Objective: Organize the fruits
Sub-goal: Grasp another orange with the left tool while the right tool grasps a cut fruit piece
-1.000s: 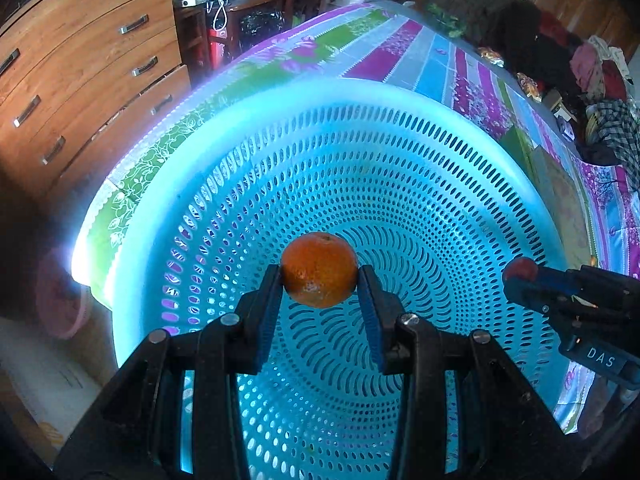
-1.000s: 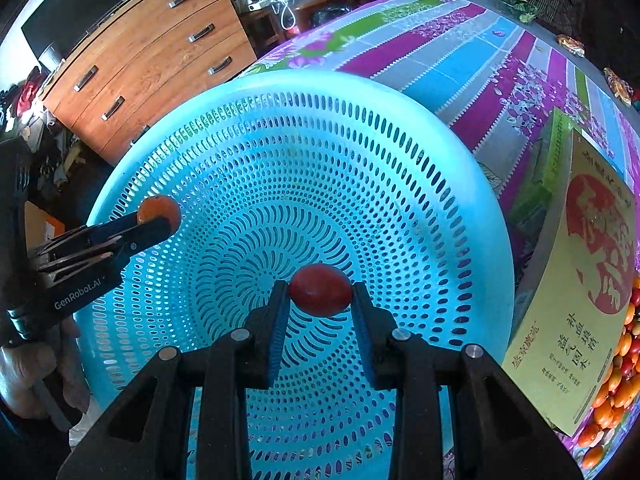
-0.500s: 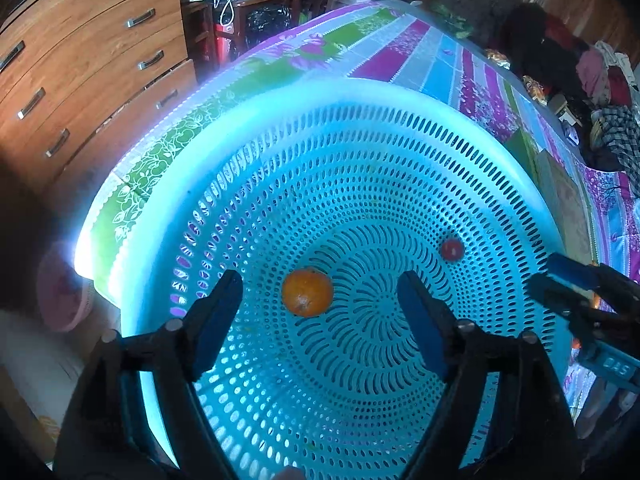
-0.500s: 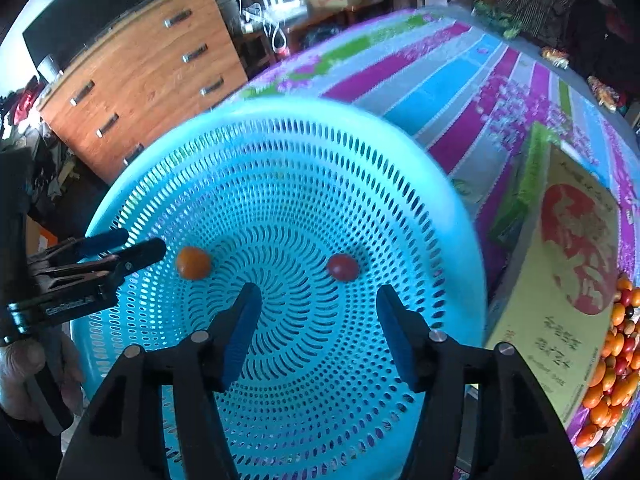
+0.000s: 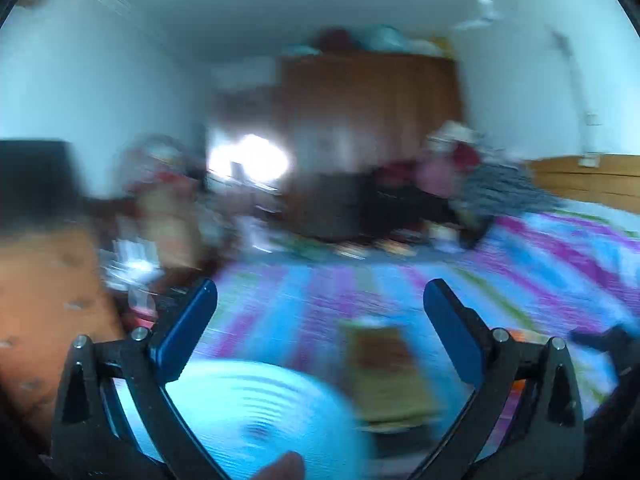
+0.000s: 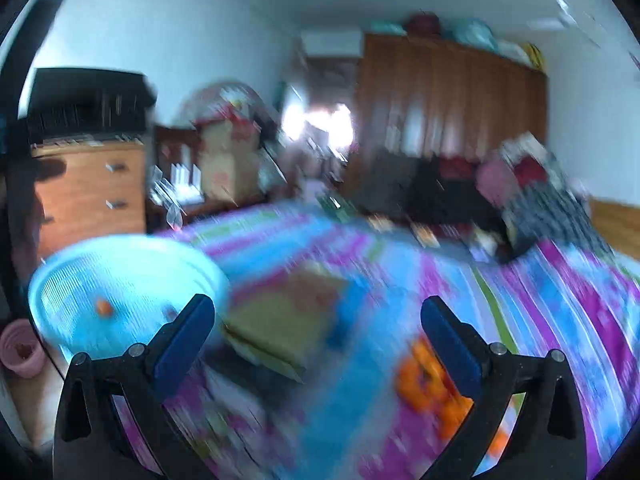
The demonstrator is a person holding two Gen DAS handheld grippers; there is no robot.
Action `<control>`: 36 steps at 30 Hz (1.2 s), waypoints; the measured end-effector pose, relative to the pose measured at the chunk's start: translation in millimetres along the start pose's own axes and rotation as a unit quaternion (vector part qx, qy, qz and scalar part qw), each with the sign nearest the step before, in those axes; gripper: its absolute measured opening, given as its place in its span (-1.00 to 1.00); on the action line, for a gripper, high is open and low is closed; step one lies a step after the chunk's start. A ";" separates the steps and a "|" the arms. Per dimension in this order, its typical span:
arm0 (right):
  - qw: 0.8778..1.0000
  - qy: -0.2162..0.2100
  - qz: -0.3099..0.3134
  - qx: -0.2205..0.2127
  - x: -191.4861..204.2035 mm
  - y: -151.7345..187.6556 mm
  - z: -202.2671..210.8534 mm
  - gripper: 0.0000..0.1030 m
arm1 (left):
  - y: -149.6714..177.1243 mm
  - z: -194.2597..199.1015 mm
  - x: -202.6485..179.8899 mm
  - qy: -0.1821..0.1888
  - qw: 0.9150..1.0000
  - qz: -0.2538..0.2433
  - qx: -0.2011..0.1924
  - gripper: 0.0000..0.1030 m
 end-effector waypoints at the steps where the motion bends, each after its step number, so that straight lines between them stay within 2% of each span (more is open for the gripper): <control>1: 1.000 0.010 0.001 0.015 -11.7 14.5 2.6 1.00 | 12.9 -9.2 -34.6 0.042 0.999 0.004 0.023 1.00; 3: 0.997 0.035 -0.017 0.066 -49.0 62.6 12.0 1.00 | 41.7 -26.3 -87.5 0.095 0.993 -0.009 0.067 1.00; 5: 0.991 0.047 -0.050 0.111 -78.5 103.4 18.2 1.00 | 76.0 -42.8 -135.4 0.146 0.982 -0.033 0.117 1.00; 6: 0.988 0.053 -0.067 0.131 -92.4 121.5 21.9 1.00 | 97.6 -52.1 -158.6 0.174 0.973 -0.042 0.146 1.00; 8: 0.981 0.060 -0.095 0.157 -114.8 148.0 26.4 1.00 | 150.3 -79.7 -200.9 0.221 0.948 -0.052 0.224 0.84; 9: 0.978 0.061 -0.108 0.167 -122.5 158.4 29.9 0.99 | 169.5 -88.5 -214.5 0.236 0.938 -0.051 0.250 0.63; 10: 0.973 0.058 -0.128 0.182 -136.2 170.8 30.3 0.90 | 199.5 -106.0 -233.4 0.259 0.918 -0.049 0.295 0.31; 11: 0.970 0.057 -0.142 0.191 -144.0 178.4 29.8 0.85 | 218.8 -113.9 -245.5 0.274 0.905 -0.047 0.322 0.13; 12: 0.967 0.058 -0.151 0.197 -148.4 182.8 29.9 0.81 | 232.0 -117.5 -257.0 0.283 0.896 -0.045 0.340 -0.07; 13: 0.963 0.060 -0.164 0.204 -155.8 191.4 32.5 0.79 | 248.5 -126.3 -270.3 0.286 0.887 -0.045 0.360 -0.08; 15: 0.957 0.060 -0.187 0.213 -169.0 202.7 30.6 0.74 | 267.9 -134.1 -287.6 0.293 0.876 -0.048 0.380 -0.07; 18: 0.954 0.057 -0.202 0.215 -185.5 213.8 31.1 0.68 | 274.3 -141.4 -309.5 0.304 0.874 -0.045 0.376 -0.04; 20: 0.951 0.053 -0.211 0.220 -191.5 220.5 28.9 0.63 | 278.7 -149.1 -328.3 0.307 0.872 -0.063 0.375 -0.04; 25: 0.944 0.035 -0.234 0.230 -204.7 225.9 19.6 0.43 | 290.4 -164.7 -342.9 0.308 0.868 -0.093 0.379 -0.08; 27: 0.944 0.031 -0.237 0.228 -208.8 225.9 17.8 0.41 | 295.0 -170.0 -341.2 0.305 0.868 -0.101 0.378 -0.24; 29: 0.944 0.024 -0.240 0.224 -213.4 225.4 12.2 0.36 | 293.1 -168.6 -337.4 0.311 0.868 -0.091 0.376 -0.25; 32: 0.948 -0.001 -0.232 0.218 -212.5 216.9 -6.7 0.32 | 284.6 -162.2 -322.8 0.303 0.878 -0.077 0.364 -0.26; 33: 0.949 -0.008 -0.230 0.216 -211.2 213.5 -15.2 0.32 | 280.2 -160.1 -312.5 0.292 0.883 -0.072 0.360 -0.26; 36: 0.948 -0.033 -0.221 0.226 -207.7 211.3 -53.1 0.31 | 274.9 -158.5 -288.2 0.269 0.892 -0.049 0.361 -0.26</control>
Point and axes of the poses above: each gripper's, at about its wrist camera, not at the fingertips, and z roughly against the way its jaws point, x to its left, y to its underside, the point moved 10 cm from there along -z, roughly the way its jaws point, and after that the axes turned 2 degrees about -y, right-handed, at the moved point
